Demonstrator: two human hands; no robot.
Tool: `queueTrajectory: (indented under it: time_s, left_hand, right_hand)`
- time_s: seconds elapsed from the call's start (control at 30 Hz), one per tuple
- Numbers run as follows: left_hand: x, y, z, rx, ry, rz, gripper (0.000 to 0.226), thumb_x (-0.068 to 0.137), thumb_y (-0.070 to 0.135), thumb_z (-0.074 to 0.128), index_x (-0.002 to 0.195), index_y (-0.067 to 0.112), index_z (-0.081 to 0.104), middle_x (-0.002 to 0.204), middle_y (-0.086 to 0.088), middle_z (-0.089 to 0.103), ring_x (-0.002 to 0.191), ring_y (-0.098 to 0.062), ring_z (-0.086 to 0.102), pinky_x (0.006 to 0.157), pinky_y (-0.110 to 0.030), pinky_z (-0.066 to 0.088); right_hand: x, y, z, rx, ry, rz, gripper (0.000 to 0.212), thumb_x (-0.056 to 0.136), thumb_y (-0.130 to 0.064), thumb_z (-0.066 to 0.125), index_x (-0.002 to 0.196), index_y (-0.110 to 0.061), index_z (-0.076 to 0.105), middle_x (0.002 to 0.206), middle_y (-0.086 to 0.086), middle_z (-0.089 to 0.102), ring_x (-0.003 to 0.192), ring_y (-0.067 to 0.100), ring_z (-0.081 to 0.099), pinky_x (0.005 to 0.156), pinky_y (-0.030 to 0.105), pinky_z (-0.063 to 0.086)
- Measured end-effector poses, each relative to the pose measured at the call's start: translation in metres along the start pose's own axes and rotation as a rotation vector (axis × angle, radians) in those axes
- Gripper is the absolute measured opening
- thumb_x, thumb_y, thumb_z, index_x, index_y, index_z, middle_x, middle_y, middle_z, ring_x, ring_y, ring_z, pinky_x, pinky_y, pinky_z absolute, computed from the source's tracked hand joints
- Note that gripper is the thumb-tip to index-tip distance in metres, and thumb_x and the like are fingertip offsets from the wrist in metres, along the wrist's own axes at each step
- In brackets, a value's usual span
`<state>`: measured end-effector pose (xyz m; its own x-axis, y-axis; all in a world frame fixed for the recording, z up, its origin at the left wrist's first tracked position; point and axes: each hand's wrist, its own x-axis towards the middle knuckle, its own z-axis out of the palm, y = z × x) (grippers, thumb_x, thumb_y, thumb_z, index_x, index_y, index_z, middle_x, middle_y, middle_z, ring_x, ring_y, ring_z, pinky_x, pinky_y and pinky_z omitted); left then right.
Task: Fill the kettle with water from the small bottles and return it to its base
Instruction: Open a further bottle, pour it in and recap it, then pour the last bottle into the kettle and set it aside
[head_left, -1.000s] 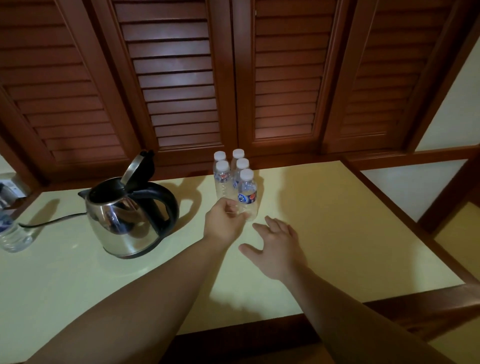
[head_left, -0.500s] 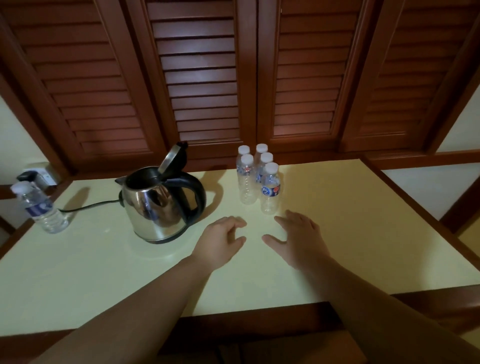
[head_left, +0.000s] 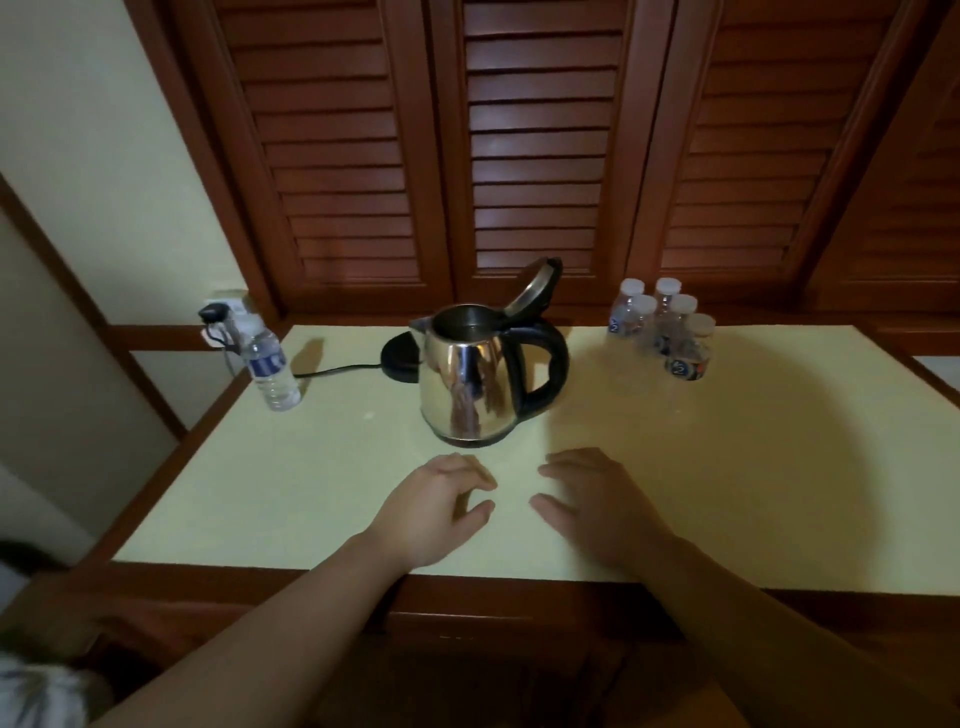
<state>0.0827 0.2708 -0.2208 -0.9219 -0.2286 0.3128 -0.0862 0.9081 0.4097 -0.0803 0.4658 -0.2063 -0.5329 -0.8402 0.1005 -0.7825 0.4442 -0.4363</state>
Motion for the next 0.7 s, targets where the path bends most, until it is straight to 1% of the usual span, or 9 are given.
queueTrajectory:
  time_s: [0.1,0.17,0.23,0.3,0.37,0.43,0.53,0.6,0.7]
  left_hand:
    - [-0.030,-0.030,-0.025,-0.009,0.030,-0.070,0.032,0.093,0.043,0.067,0.119,0.027,0.075,0.116,0.013,0.070,0.112,-0.005,0.061,0.103,-0.025,0.047]
    - [-0.048,-0.054,-0.045,0.010,0.058,-0.112,0.031,0.092,0.041,0.069,0.119,0.028,0.075,0.116,0.013,0.070,0.110,-0.006,0.063,0.103,-0.029,0.048]
    - [-0.065,-0.080,-0.066,0.029,0.101,-0.182,0.033,0.090,0.039,0.072,0.122,0.028,0.074,0.120,0.013,0.070,0.114,-0.008,0.062,0.105,-0.031,0.048]
    - [-0.078,-0.105,-0.088,0.033,0.132,-0.271,0.041,0.090,0.040,0.073,0.130,0.030,0.070,0.125,0.012,0.068,0.120,-0.010,0.058,0.107,-0.032,0.047]
    - [-0.086,-0.128,-0.109,0.000,0.161,-0.375,0.052,0.090,0.043,0.073,0.139,0.030,0.063,0.131,0.010,0.063,0.123,-0.012,0.056,0.107,-0.031,0.046]
    - [-0.087,-0.147,-0.126,-0.072,0.219,-0.499,0.066,0.088,0.046,0.076,0.146,0.023,0.055,0.136,0.005,0.059,0.126,-0.014,0.055,0.105,-0.031,0.045]
    - [-0.076,-0.168,-0.147,-0.211,0.279,-0.647,0.090,0.082,0.052,0.081,0.155,0.018,0.042,0.148,-0.003,0.054,0.134,-0.023,0.053,0.108,-0.040,0.048]
    - [-0.061,-0.184,-0.157,-0.309,0.304,-0.683,0.096,0.081,0.050,0.083,0.159,0.021,0.034,0.153,-0.005,0.051,0.139,-0.025,0.051,0.110,-0.042,0.045]
    - [-0.036,-0.207,-0.168,-0.402,0.339,-0.667,0.101,0.078,0.054,0.084,0.160,0.024,0.031,0.155,-0.003,0.050,0.140,-0.025,0.050,0.111,-0.044,0.045]
  right_hand:
    - [0.011,-0.050,0.026,0.039,0.023,-0.027,0.051,0.094,-0.053,0.063,0.138,-0.027,0.064,0.149,-0.011,0.055,0.140,0.007,0.039,0.119,0.027,0.024]
    - [0.021,-0.081,0.041,0.032,0.009,-0.041,0.053,0.096,-0.051,0.061,0.143,-0.026,0.060,0.153,-0.010,0.050,0.144,0.009,0.036,0.121,0.029,0.023]
    - [0.033,-0.107,0.055,0.045,-0.010,-0.049,0.057,0.096,-0.052,0.060,0.145,-0.023,0.058,0.155,-0.006,0.049,0.146,0.013,0.035,0.123,0.031,0.023]
    - [0.043,-0.130,0.068,0.089,-0.025,-0.046,0.065,0.093,-0.058,0.057,0.147,-0.022,0.056,0.157,-0.004,0.048,0.149,0.014,0.033,0.125,0.035,0.023]
    - [0.049,-0.148,0.079,0.101,-0.041,-0.030,0.068,0.095,-0.060,0.057,0.153,-0.025,0.048,0.163,-0.004,0.037,0.153,0.014,0.026,0.127,0.037,0.018]
    - [0.052,-0.160,0.087,0.005,-0.064,-0.016,0.069,0.099,-0.060,0.053,0.158,-0.026,0.040,0.169,-0.001,0.027,0.155,0.017,0.021,0.125,0.034,0.011]
    - [0.052,-0.166,0.091,-0.096,-0.063,0.012,0.070,0.099,-0.067,0.047,0.158,-0.030,0.039,0.170,-0.003,0.024,0.155,0.016,0.020,0.125,0.033,0.009]
    - [0.051,-0.166,0.089,-0.095,-0.081,0.029,0.071,0.098,-0.069,0.045,0.159,-0.033,0.037,0.171,-0.008,0.021,0.155,0.013,0.018,0.125,0.032,0.009]
    - [0.049,-0.167,0.088,-0.097,-0.092,0.036,0.070,0.098,-0.069,0.045,0.159,-0.036,0.035,0.171,-0.012,0.019,0.156,0.010,0.015,0.124,0.029,0.007]
